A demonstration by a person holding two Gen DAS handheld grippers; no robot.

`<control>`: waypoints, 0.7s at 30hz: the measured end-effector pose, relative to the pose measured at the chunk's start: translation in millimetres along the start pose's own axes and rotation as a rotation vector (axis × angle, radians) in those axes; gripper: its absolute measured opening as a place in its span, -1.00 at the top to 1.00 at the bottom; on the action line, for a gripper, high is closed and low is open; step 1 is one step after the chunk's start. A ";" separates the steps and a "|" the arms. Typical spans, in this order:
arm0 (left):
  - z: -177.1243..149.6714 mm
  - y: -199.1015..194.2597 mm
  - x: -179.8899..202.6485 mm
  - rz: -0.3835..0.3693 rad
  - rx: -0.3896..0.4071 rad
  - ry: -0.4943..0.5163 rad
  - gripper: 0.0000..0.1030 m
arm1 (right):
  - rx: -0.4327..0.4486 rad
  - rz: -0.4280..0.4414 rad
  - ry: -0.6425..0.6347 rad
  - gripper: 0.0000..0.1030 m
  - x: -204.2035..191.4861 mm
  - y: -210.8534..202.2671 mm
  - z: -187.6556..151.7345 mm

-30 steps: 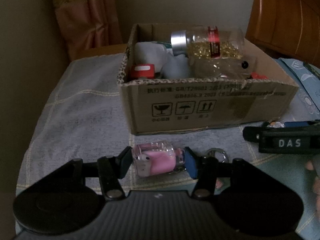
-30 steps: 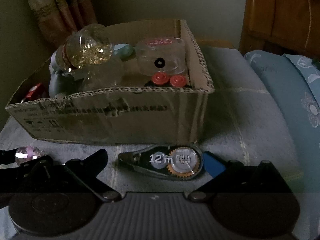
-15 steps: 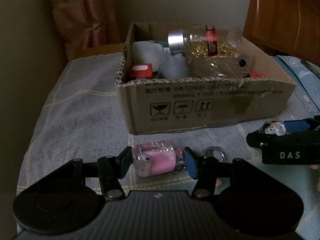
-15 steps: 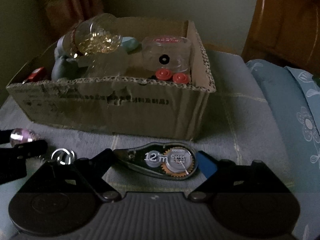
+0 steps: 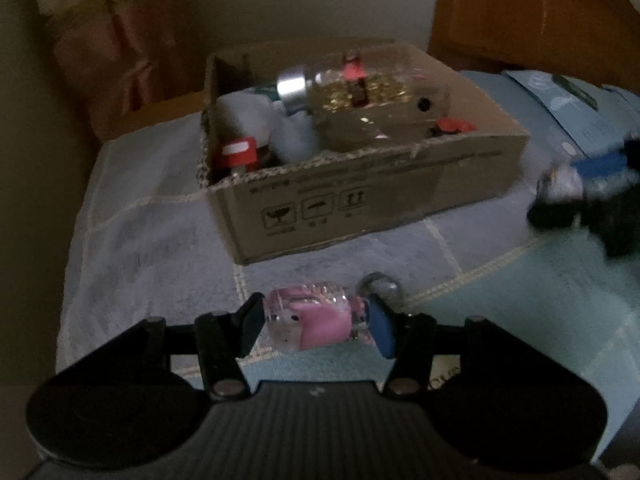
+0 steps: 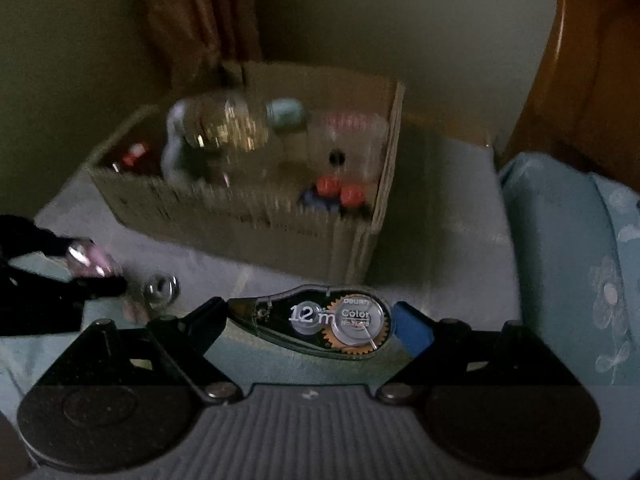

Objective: Organize rigid objects
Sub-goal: 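Carry the pink bottle and tape roller into the box and open both tools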

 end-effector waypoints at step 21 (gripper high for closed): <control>57.3 -33.6 23.9 -0.053 0.053 0.084 -0.05 | 0.103 0.033 -0.106 -1.00 -14.5 38.7 93.8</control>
Point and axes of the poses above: each gripper's, at about its wrist camera, not at the fingertips, and y roughly the way its jaws point, x to its right, z to its top, the point moved 10 cm from there along y, roughly the way its jaws point, and after that the axes turned 2 degrees about x, right-handed, at the moved point
